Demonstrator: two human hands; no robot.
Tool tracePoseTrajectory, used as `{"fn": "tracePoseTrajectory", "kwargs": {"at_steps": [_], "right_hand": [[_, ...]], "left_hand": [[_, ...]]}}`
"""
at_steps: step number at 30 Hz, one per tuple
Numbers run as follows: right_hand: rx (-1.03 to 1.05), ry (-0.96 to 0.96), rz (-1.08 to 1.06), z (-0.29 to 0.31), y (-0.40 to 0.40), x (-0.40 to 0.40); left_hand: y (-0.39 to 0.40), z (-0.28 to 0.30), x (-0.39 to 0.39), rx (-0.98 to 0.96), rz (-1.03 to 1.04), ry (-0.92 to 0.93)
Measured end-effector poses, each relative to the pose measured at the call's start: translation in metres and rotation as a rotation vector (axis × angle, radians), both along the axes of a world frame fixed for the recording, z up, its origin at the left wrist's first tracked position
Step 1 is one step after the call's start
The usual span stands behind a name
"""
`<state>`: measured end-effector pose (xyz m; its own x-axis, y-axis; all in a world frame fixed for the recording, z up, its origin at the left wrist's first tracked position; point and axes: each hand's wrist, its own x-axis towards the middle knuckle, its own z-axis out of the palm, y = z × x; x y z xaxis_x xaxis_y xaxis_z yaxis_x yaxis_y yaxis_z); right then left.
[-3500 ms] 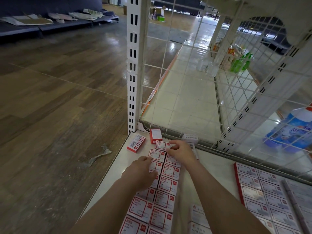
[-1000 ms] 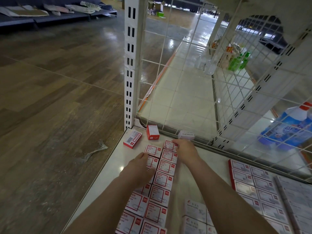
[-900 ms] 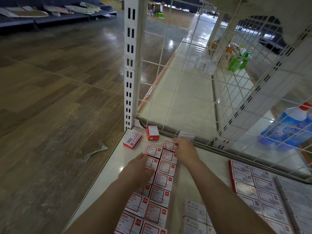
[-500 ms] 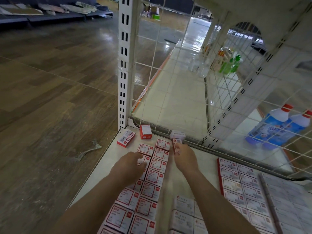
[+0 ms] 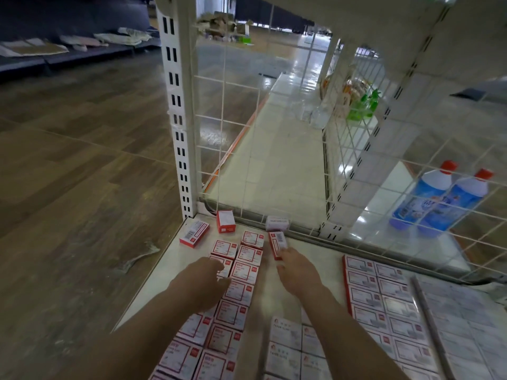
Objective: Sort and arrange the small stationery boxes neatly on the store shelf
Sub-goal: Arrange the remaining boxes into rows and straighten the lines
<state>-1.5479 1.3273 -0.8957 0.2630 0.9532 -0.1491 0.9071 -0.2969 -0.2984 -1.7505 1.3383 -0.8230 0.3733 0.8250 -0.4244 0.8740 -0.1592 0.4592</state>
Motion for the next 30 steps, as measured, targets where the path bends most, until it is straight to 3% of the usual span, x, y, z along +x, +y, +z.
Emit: {"fn": "tracePoseTrajectory", "kwargs": {"at_steps": [5, 12, 18, 22, 26, 30], "right_hand": [[0.068, -0.061, -0.045, 0.001, -0.020, 0.008], [0.128, 0.126, -0.278, -0.011, -0.036, 0.007], [0.132, 0.085, -0.354, -0.014, -0.032, 0.006], [0.142, 0.171, -0.397, -0.014, -0.036, 0.008], [0.186, 0.246, -0.384, -0.010, -0.042, 0.011], [0.276, 0.275, -0.205, 0.005, -0.058, 0.007]], "left_hand": [[-0.005, -0.001, 0.003, -0.020, 0.018, 0.031], [-0.012, -0.002, 0.013, -0.006, 0.004, 0.021], [-0.016, 0.001, 0.014, 0.007, 0.008, -0.010], [-0.016, -0.002, 0.015, 0.000, 0.030, -0.031], [-0.017, -0.007, 0.014, 0.014, 0.081, -0.063], [-0.017, -0.011, 0.012, 0.027, 0.159, -0.141]]}}
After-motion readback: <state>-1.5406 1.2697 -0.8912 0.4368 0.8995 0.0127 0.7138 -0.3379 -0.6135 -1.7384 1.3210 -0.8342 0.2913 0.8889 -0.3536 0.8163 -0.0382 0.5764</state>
